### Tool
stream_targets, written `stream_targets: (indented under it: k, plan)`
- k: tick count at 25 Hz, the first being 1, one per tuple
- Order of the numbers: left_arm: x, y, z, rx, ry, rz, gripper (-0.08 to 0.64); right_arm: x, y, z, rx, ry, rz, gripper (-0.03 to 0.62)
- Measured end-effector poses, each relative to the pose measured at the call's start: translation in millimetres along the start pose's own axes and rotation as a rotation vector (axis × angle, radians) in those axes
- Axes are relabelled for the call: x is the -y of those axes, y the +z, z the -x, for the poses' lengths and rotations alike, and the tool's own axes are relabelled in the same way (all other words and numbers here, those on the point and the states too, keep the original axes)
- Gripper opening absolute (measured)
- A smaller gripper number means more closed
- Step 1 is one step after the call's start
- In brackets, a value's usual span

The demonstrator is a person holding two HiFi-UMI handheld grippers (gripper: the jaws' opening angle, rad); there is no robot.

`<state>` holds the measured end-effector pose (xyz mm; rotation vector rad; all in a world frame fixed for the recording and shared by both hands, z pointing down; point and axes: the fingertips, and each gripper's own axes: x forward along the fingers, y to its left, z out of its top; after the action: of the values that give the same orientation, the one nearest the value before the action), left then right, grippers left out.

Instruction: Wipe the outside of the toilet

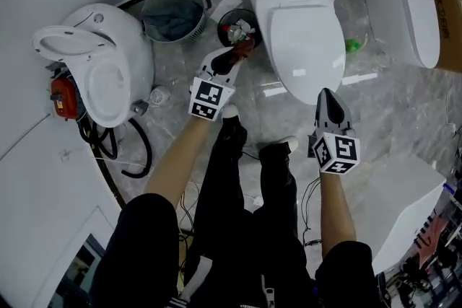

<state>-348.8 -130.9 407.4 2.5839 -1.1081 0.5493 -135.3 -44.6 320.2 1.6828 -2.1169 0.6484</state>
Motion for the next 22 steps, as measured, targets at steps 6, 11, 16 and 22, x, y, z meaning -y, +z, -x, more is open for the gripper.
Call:
stream_targets:
  k: [6, 11, 16, 22]
  plan:
    - [-29.4, -86.0, -57.0, -0.039, -0.007, 0.006, 0.061, 10.9, -61.1, -45.7, -0.042, -0.021, -0.039, 0.003]
    - [-43.9, -151.4, -117.2, -0.086, 0.003, 0.028, 0.061, 24.1, -99.1, -79.4, -0.053, 0.007, -0.054, 0.003]
    - [-45.9, -200.5, -178.0, -0.128, -0.015, 0.065, 0.061, 33.4, -133.1, -98.7, -0.063, 0.023, -0.067, 0.003]
    - [-53.9, -246.8, -231.8, -0.199, -0.011, 0.097, 0.061, 41.2, -172.4, -107.9, -0.064, 0.008, -0.135, 0.003]
